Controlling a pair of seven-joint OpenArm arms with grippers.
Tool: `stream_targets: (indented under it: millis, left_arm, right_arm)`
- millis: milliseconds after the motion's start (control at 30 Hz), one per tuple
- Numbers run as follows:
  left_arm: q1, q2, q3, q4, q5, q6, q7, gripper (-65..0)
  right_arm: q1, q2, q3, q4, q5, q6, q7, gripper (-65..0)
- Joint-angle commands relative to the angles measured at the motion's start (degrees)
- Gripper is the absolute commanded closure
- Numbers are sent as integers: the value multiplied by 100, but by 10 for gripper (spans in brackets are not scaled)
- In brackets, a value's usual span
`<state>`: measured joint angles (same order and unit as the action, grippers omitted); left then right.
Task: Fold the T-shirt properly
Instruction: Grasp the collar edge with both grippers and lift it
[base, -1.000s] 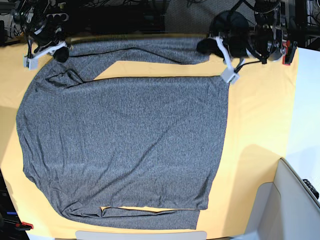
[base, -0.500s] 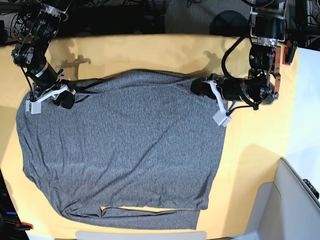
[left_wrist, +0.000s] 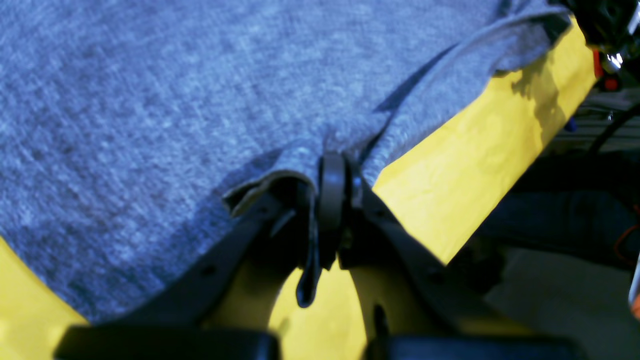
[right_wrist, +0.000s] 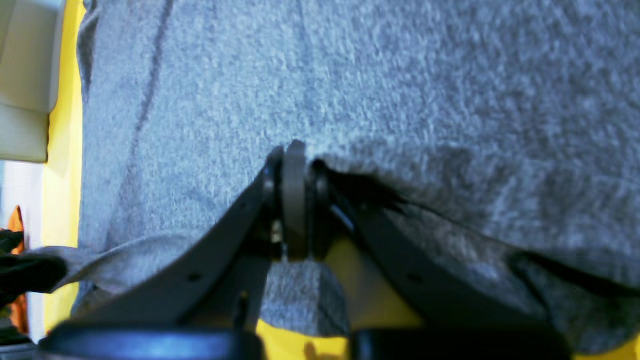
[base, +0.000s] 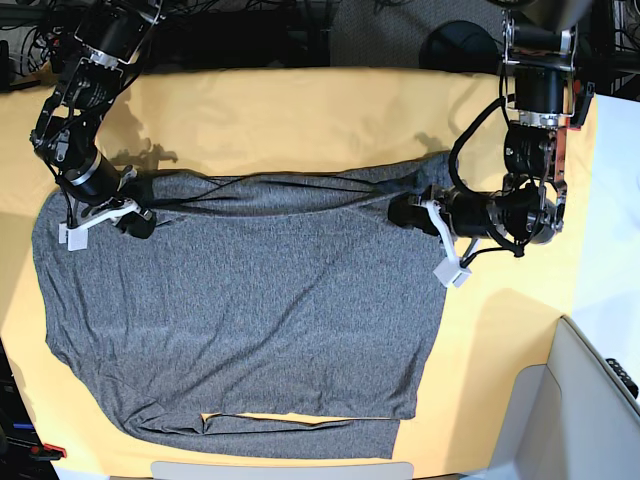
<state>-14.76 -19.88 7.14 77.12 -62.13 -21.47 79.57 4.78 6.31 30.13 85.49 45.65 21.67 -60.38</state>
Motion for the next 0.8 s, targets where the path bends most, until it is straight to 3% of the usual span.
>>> stream_targets:
  millis: [0,233,333,467,533,767]
  left_arm:
    - [-189,-65,-32,2,-112,-20,43,-2]
    - [-374,-65,-41,-684,-104,-20,43,-6]
    - [-374,-65,-41,-895,-112,-20,-93,-58]
    - [-339,-179,-252,-947,-112,-20,-155,-215]
    - [-321,-214,-507,-947,-112,-20,-128,-261]
    - [-330,-249,-1026,-947,-121,-20,43,-266]
  right_arm:
    - [142,68,24,26,125,53,100,0]
    - [318,68,60,-395,108,53,126,0]
    - [397,77,68,-677,108,53,126,-2]
    - [406,68,68,-817,125,53,117,-107]
    - [397,51,68,-817,125,53,117,-177]
    - [415,51,68,-809,178,53,108,-388]
